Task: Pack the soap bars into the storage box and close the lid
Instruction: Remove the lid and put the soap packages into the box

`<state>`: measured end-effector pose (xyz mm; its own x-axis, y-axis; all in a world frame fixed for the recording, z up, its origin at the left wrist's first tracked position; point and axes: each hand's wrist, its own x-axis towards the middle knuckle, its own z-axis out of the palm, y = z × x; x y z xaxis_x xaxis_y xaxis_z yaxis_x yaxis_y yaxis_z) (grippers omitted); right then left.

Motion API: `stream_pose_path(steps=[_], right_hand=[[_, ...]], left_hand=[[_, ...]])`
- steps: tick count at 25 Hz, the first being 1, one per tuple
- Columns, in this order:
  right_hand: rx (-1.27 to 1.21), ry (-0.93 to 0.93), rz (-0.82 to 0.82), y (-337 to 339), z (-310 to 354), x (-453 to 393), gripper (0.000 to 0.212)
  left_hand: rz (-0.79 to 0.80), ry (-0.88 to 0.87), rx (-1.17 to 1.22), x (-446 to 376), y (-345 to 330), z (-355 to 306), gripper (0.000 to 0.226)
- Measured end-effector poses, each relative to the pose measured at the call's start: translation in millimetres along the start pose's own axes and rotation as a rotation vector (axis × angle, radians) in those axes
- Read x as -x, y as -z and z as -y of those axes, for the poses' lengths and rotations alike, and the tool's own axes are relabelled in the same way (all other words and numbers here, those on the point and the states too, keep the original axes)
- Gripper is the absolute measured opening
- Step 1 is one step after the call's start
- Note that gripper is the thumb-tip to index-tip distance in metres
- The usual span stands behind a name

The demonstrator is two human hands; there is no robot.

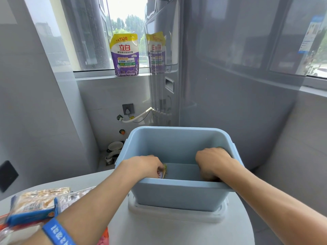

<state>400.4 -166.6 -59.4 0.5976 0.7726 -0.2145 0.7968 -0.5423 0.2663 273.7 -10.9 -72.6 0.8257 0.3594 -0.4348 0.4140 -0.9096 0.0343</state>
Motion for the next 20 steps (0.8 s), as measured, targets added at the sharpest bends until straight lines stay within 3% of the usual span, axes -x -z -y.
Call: stream_pose_path(steps=[3,6,10,11,14,16,20], right_hand=[[-0.265,-0.046,-0.143,2.0,-2.3,3.4,0.009],[-0.480,-0.052,-0.157,3.3,-2.8,4.0,0.026],[-0.055,0.032,-0.183,1.4,4.2,7.9,0.023],[-0.067,0.133,-0.131,1.9,3.1,6.5,0.027],[-0.196,0.445,0.253,5.7,3.8,1.0,0.035],[-0.154,0.407,0.342,6.3,5.0,-5.0,0.033],[-0.155,0.272,0.323,1.7,3.2,-16.8,0.027]], left_hand=[[-0.021,0.008,0.011,6.8,1.0,-3.8,0.038],[-0.019,0.024,0.024,10.9,1.9,-6.4,0.040],[0.005,0.037,0.053,11.2,2.9,-5.4,0.037],[0.025,0.046,0.060,10.6,4.1,-5.2,0.035],[0.062,0.088,0.097,6.0,7.3,-3.6,0.028],[0.066,0.113,0.119,3.1,8.1,-2.5,0.028],[-0.021,0.130,0.100,6.3,10.1,-2.9,0.031]])
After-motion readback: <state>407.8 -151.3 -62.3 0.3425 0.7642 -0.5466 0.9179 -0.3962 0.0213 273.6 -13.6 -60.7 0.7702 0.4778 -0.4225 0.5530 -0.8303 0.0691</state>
